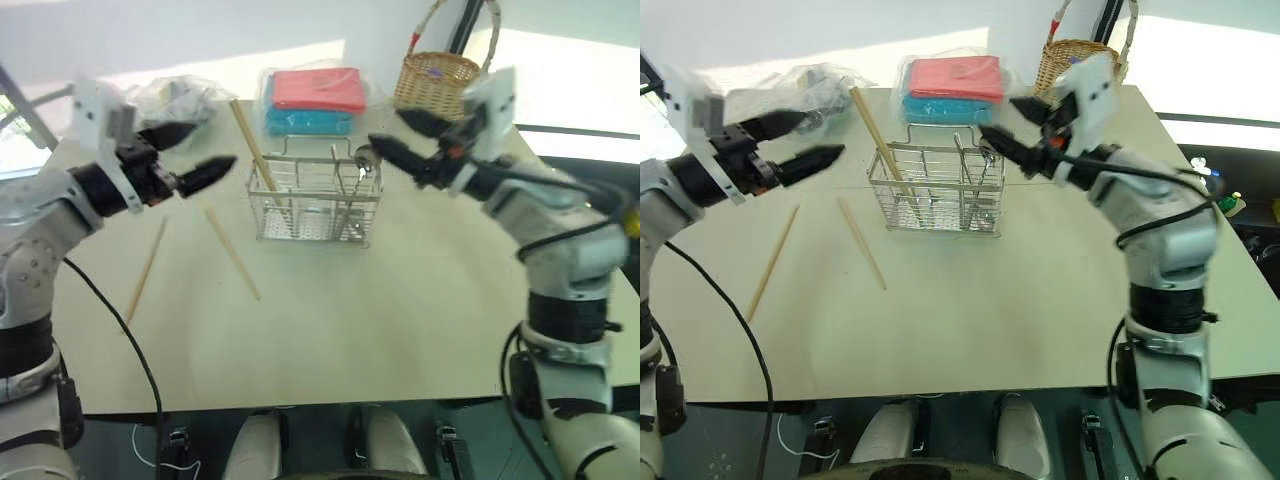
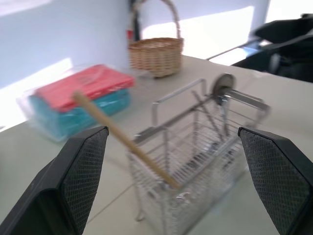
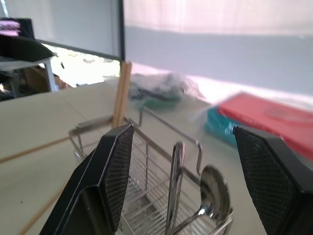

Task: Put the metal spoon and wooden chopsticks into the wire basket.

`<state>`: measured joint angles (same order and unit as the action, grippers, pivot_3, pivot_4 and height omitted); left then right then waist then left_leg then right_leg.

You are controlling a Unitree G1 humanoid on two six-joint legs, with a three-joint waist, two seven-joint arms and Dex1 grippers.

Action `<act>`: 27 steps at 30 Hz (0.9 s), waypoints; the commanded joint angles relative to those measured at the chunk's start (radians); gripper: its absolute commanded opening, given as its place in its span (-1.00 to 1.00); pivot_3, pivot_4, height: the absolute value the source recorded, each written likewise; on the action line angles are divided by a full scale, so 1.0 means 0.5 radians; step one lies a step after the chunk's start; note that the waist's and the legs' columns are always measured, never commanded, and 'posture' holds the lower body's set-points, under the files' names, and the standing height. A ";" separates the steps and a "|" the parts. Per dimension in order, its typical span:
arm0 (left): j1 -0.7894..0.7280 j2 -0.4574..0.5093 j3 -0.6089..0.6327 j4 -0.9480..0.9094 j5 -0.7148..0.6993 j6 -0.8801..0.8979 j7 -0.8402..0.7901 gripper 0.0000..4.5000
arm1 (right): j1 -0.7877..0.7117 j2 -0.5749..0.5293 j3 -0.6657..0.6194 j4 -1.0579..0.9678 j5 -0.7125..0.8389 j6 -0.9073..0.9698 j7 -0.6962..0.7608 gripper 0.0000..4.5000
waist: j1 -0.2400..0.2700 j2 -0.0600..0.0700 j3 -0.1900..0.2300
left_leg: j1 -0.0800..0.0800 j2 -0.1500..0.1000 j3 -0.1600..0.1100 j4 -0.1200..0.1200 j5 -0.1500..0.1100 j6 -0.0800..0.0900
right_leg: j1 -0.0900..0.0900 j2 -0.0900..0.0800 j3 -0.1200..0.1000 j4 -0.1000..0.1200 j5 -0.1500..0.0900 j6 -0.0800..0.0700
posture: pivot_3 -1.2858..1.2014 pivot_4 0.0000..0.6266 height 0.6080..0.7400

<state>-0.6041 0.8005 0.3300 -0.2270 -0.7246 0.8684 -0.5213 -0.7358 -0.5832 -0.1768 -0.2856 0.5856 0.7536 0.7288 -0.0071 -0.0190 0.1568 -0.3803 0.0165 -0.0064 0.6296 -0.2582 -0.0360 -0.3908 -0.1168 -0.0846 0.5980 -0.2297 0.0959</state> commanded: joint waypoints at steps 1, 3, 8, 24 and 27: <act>-0.112 0.011 0.146 0.229 0.154 0.172 0.383 1.00 | 0.035 -0.198 -0.114 -0.218 0.294 0.070 0.301 0.48 | -0.005 -0.004 -0.001 | 0.002 0.000 0.000 -0.001 0.000 0.001 | 0.002 0.000 0.000 0.000 0.000 0.000 | 0.03 -0.52 0.49; -0.147 0.013 0.141 0.389 0.276 0.323 0.586 1.00 | 0.112 -0.311 -0.119 -0.261 0.349 0.113 0.367 0.48 | -0.010 -0.007 -0.002 | 0.005 0.000 0.001 -0.002 -0.001 0.001 | 0.004 0.000 0.000 -0.001 -0.002 0.003 | 0.03 -0.52 0.49; -0.240 0.017 0.017 0.795 0.429 0.641 0.710 1.00 | 0.370 -0.473 -0.068 -0.384 0.364 0.073 0.490 0.48 | -0.006 -0.015 0.002 | 0.007 0.000 0.002 -0.003 -0.001 0.001 | 0.004 -0.001 0.001 0.000 -0.002 0.003 | 0.03 -0.52 0.49; -0.873 -0.071 -0.905 2.309 1.094 0.241 -0.111 1.00 | 0.669 -0.596 -0.114 -0.614 0.562 0.125 0.463 0.48 | 0.046 -0.025 0.000 | -0.013 -0.001 0.003 0.002 -0.001 0.000 | -0.010 -0.003 -0.002 -0.002 -0.002 0.003 | 0.03 -0.52 0.49; -0.923 -0.102 -0.934 2.422 1.169 0.174 -0.214 0.89 | 0.692 -0.609 -0.125 -0.624 0.577 0.118 0.430 0.50 | 0.046 -0.025 0.000 | -0.012 -0.001 0.003 0.003 -0.001 0.000 | -0.009 -0.003 -0.002 -0.002 -0.002 0.003 | 0.03 -0.52 0.49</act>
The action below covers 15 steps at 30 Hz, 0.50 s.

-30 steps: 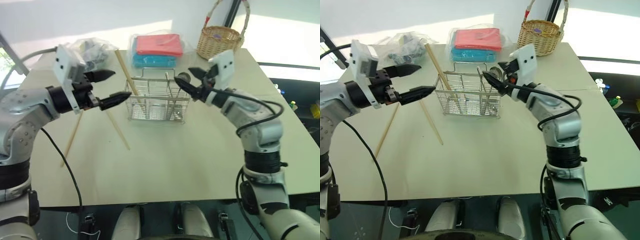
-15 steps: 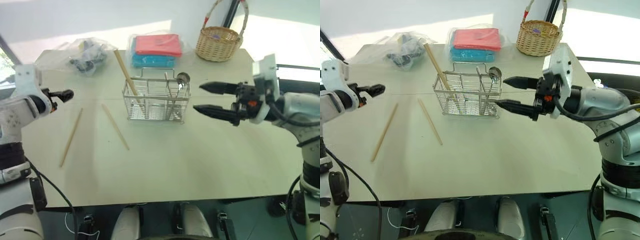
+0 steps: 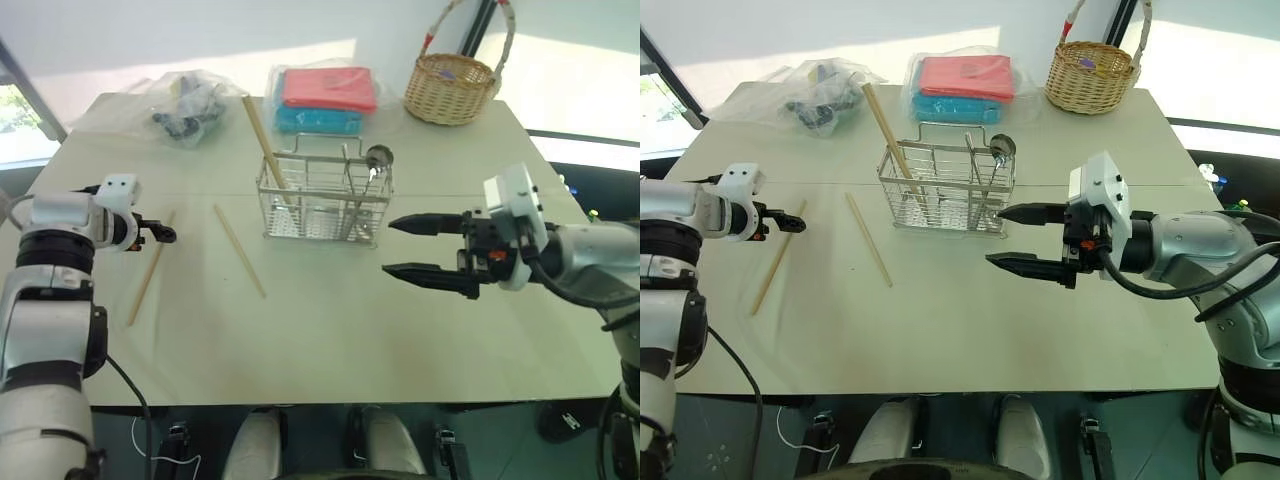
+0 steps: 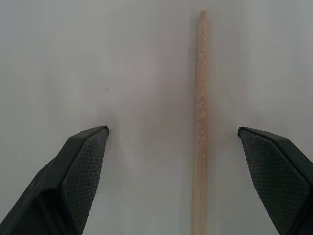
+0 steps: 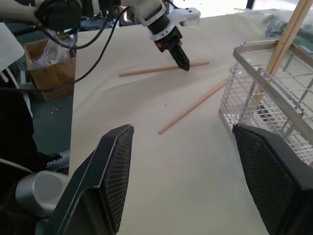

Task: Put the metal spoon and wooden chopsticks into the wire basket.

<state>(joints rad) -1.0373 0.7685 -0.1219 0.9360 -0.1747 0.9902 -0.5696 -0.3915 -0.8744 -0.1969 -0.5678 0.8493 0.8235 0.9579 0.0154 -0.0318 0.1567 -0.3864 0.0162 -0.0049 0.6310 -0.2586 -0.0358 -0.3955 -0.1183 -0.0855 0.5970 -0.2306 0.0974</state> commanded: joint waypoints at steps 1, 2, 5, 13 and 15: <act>-0.071 -0.047 -0.027 0.129 0.089 -0.084 -0.137 0.75 | 0.008 -0.029 -0.091 -0.058 0.052 -0.022 -0.041 0.51 | 0.001 0.000 0.000 | 0.000 0.000 0.000 0.000 0.000 0.000 | 0.000 0.000 0.000 0.000 0.000 0.000 | 0.03 -0.52 0.49; -0.085 -0.055 -0.025 0.158 0.109 -0.098 -0.153 0.59 | 0.011 -0.031 -0.097 -0.055 0.055 -0.021 -0.052 0.51 | 0.001 0.000 0.000 | 0.000 0.000 0.000 0.000 0.000 0.000 | 0.000 -0.001 0.000 -0.001 0.000 0.000 | 0.03 -0.52 0.49; -0.119 -0.070 -0.007 0.230 0.161 -0.128 -0.185 -0.09 | 0.022 -0.038 -0.104 -0.052 0.064 -0.025 -0.066 0.51 | 0.003 0.000 -0.001 | -0.001 0.000 -0.001 0.000 0.000 0.000 | 0.000 -0.001 0.000 -0.001 0.000 0.000 | 0.03 -0.52 0.49; -0.166 -0.069 0.095 0.320 0.213 -0.108 -0.143 -0.96 | 0.069 -0.067 -0.103 -0.043 0.062 -0.056 -0.049 0.51 | -0.001 -0.001 -0.001 | -0.002 0.000 -0.001 0.000 0.000 0.000 | -0.001 -0.002 -0.001 0.000 0.000 0.000 | 0.03 -0.52 0.49; -0.165 -0.061 0.136 0.316 0.208 -0.102 -0.110 -0.96 | 0.074 -0.075 -0.100 -0.038 0.055 -0.066 -0.040 0.51 | -0.002 -0.001 -0.001 | -0.002 0.000 -0.001 0.000 0.000 0.000 | -0.001 -0.002 -0.001 0.000 0.000 0.000 | 0.03 -0.52 0.49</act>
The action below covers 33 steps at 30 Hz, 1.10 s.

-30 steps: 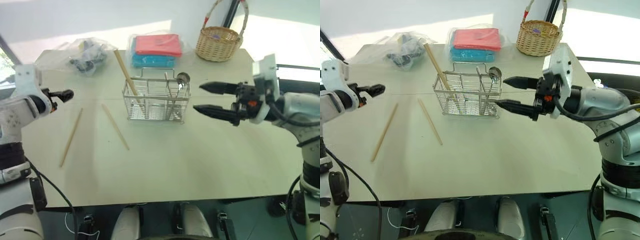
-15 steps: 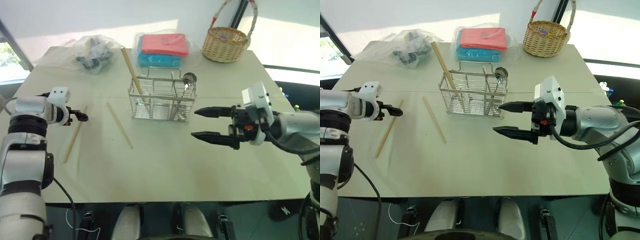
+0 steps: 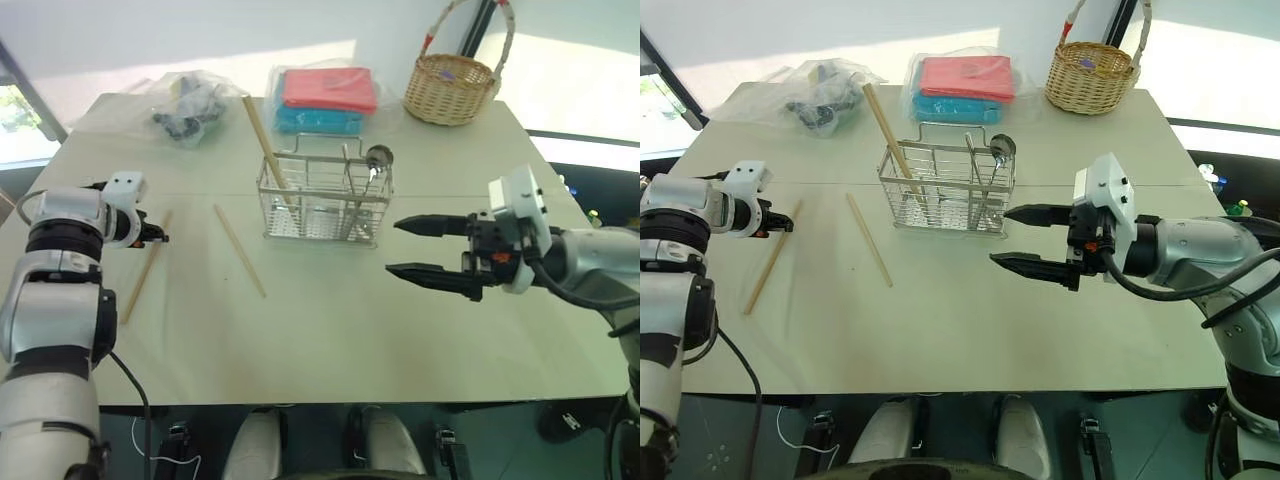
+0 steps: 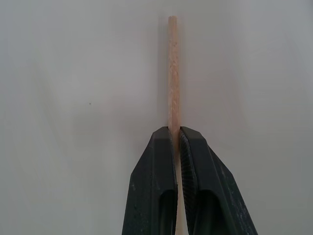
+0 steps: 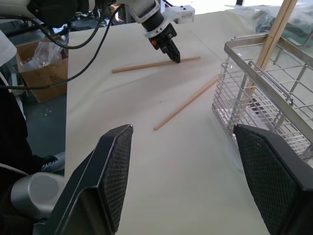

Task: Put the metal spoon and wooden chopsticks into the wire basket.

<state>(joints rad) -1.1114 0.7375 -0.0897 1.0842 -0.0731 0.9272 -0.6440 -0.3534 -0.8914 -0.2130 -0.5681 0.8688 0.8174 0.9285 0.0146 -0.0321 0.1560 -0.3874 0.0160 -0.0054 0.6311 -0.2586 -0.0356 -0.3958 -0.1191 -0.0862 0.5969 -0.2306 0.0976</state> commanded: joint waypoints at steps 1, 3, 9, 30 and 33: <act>-0.018 0.005 0.105 0.012 -0.006 0.020 0.063 -0.96 | 0.000 -0.046 -0.065 -0.031 0.007 -0.061 0.024 0.51 | -0.001 0.000 0.000 | 0.000 0.000 0.000 0.000 0.000 0.000 | 0.000 0.000 0.000 0.000 0.000 0.000 | 0.03 -0.52 0.49; 0.005 0.017 0.276 -0.119 -0.076 -0.225 0.185 -0.96 | 0.014 -0.060 -0.070 -0.007 -0.027 -0.088 0.027 0.51 | -0.001 -0.001 0.001 | 0.000 0.000 0.000 0.000 0.000 0.000 | 0.000 0.000 0.000 0.000 0.000 0.000 | 0.03 -0.52 0.49; 0.165 -0.013 0.849 -1.089 -0.448 -0.862 0.283 -0.96 | 0.069 -0.084 -0.107 0.053 -0.103 -0.138 -0.017 0.51 | 0.000 -0.015 0.004 | -0.007 0.003 -0.002 0.002 0.001 -0.001 | -0.004 -0.001 -0.002 0.000 0.003 0.001 | 0.03 -0.52 0.49; -0.077 -0.917 0.587 -1.449 -0.717 -1.283 0.255 -0.96 | 0.235 -0.004 -0.192 -0.104 -0.063 -0.132 -0.271 0.51 | -0.007 -0.006 0.003 | 0.001 -0.001 0.001 0.004 0.001 0.000 | 0.007 0.000 -0.001 -0.003 0.009 0.008 | 0.03 -0.52 0.49; 0.016 -0.957 0.523 -1.425 -0.659 -1.330 0.248 -0.96 | 0.254 -0.004 -0.206 -0.117 -0.075 -0.136 -0.309 0.51 | 0.000 -0.005 0.003 | 0.002 -0.001 0.000 0.003 0.001 0.000 | 0.007 0.000 -0.001 -0.004 0.009 0.008 | 0.03 -0.52 0.49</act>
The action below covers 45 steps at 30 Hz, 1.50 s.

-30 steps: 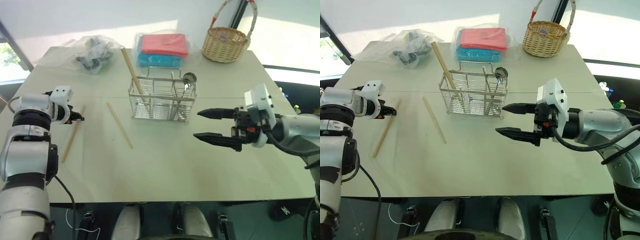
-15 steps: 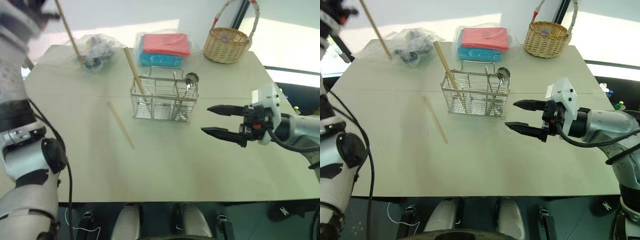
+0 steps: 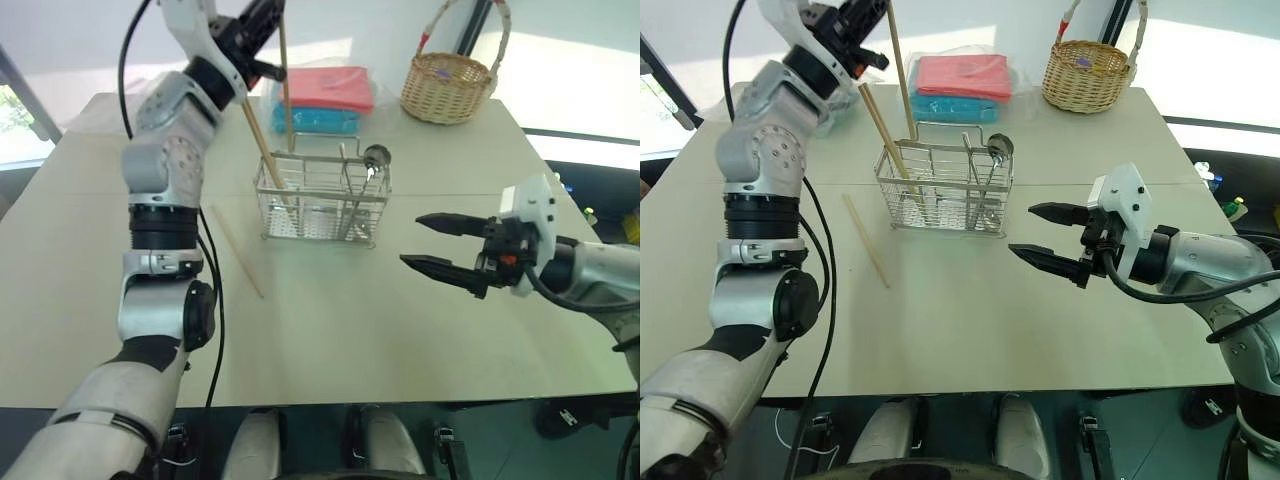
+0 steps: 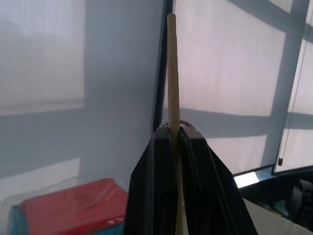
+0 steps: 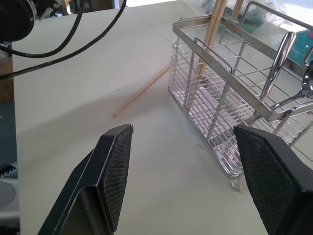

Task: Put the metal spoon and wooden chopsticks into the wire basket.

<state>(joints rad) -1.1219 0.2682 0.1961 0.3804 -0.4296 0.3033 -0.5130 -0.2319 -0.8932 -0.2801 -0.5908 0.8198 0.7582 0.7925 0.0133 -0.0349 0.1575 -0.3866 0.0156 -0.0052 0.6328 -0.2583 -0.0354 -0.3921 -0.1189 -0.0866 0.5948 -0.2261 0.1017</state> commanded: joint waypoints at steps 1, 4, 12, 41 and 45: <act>0.067 -0.023 -0.064 -0.011 0.075 -0.094 -0.012 -0.96 | 0.014 0.001 -0.080 -0.069 0.020 -0.018 -0.052 0.51 | 0.003 0.000 0.000 | 0.000 0.000 0.000 0.001 0.000 0.000 | 0.001 0.000 0.000 -0.002 0.000 0.000 | 0.03 -0.52 0.49; 0.140 -0.029 -0.105 -0.014 0.122 -0.108 -0.017 -0.96 | 0.013 0.003 -0.090 -0.058 0.023 -0.021 -0.082 0.51 | 0.007 0.000 0.000 | -0.001 0.000 -0.001 0.004 0.000 0.001 | 0.002 0.000 0.000 -0.002 0.000 0.000 | 0.03 -0.52 0.49; 0.320 -0.072 -0.092 -0.325 0.019 0.126 0.038 0.56 | -0.070 0.018 -0.032 0.017 0.013 -0.029 -0.113 0.51 | 0.004 0.000 0.000 | -0.002 0.000 -0.002 0.004 -0.001 0.001 | 0.001 0.000 0.000 -0.002 0.000 0.000 | 0.03 -0.52 0.49; 0.164 0.070 0.758 -0.345 0.097 2.160 1.804 0.98 | -0.104 0.011 0.231 0.061 -0.061 -0.125 0.240 0.51 | 0.019 -0.007 0.000 | 0.002 -0.001 -0.005 0.004 0.000 -0.002 | 0.005 0.000 0.000 0.001 0.000 0.000 | 0.03 -0.52 0.49; 0.151 -0.064 0.749 -0.139 0.143 2.074 1.765 0.98 | -0.116 0.018 0.250 0.045 -0.056 -0.117 0.237 0.51 | 0.043 -0.007 0.000 | 0.002 -0.001 -0.004 0.003 0.000 -0.002 | 0.003 0.000 0.000 -0.001 0.000 0.000 | 0.03 -0.52 0.49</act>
<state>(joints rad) -1.0240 0.2221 0.5749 0.3157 -0.3738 1.3773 0.3767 -0.2804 -0.8854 -0.1411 -0.5537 0.7874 0.7117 0.9095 0.0350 -0.0385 0.1573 -0.3861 0.0150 -0.0068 0.6340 -0.2582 -0.0364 -0.3916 -0.1188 -0.0866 0.5947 -0.2263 0.1018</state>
